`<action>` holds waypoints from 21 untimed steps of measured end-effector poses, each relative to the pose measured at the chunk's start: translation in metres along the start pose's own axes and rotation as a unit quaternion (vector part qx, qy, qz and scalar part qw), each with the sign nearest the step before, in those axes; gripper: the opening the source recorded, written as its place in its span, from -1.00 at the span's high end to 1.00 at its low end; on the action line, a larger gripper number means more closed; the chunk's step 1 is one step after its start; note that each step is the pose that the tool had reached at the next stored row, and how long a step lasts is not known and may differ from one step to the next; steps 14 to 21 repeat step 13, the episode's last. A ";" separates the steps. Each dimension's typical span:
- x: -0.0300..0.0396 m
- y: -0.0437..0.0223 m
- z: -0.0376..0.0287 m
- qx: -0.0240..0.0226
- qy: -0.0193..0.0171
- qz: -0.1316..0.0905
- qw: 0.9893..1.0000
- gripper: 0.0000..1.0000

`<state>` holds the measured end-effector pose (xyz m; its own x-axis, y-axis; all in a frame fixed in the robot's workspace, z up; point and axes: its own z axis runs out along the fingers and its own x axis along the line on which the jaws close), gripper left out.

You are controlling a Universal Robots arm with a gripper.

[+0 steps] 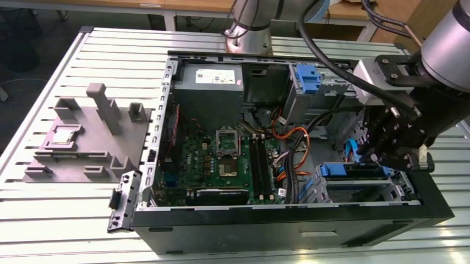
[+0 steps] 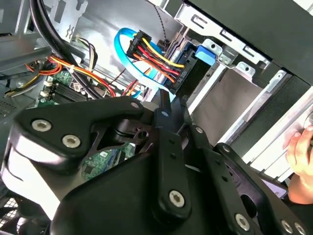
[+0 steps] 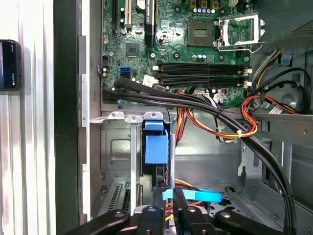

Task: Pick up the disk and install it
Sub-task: 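Insert the second disk wire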

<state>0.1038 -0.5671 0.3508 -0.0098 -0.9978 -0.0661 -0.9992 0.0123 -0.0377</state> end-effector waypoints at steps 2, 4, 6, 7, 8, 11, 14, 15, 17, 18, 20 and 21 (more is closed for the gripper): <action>0.0000 0.0000 0.0000 0.000 0.000 0.000 1.000 0.56; 0.0000 0.0000 -0.0001 0.000 0.000 0.000 1.000 0.80; 0.0000 0.0000 -0.0001 0.000 0.000 0.000 1.000 0.80; 0.0000 0.0000 -0.0001 0.000 0.000 0.000 1.000 0.80; 0.0000 0.0000 -0.0001 0.000 0.000 0.000 1.000 0.80; 0.0000 0.0000 -0.0001 -0.001 0.000 0.000 1.000 0.80; 0.0000 0.0000 -0.0001 -0.001 0.000 0.000 1.000 0.80; 0.0000 0.0000 -0.0001 -0.001 0.000 0.000 1.000 0.80; 0.0000 0.0000 -0.0001 -0.001 0.000 0.000 1.000 0.80; 0.0000 0.0000 -0.0001 -0.001 0.000 0.000 1.000 0.80; 0.0000 0.0000 -0.0001 -0.001 0.000 0.000 1.000 0.80; 0.0000 0.0000 -0.0001 -0.001 0.000 0.000 1.000 0.80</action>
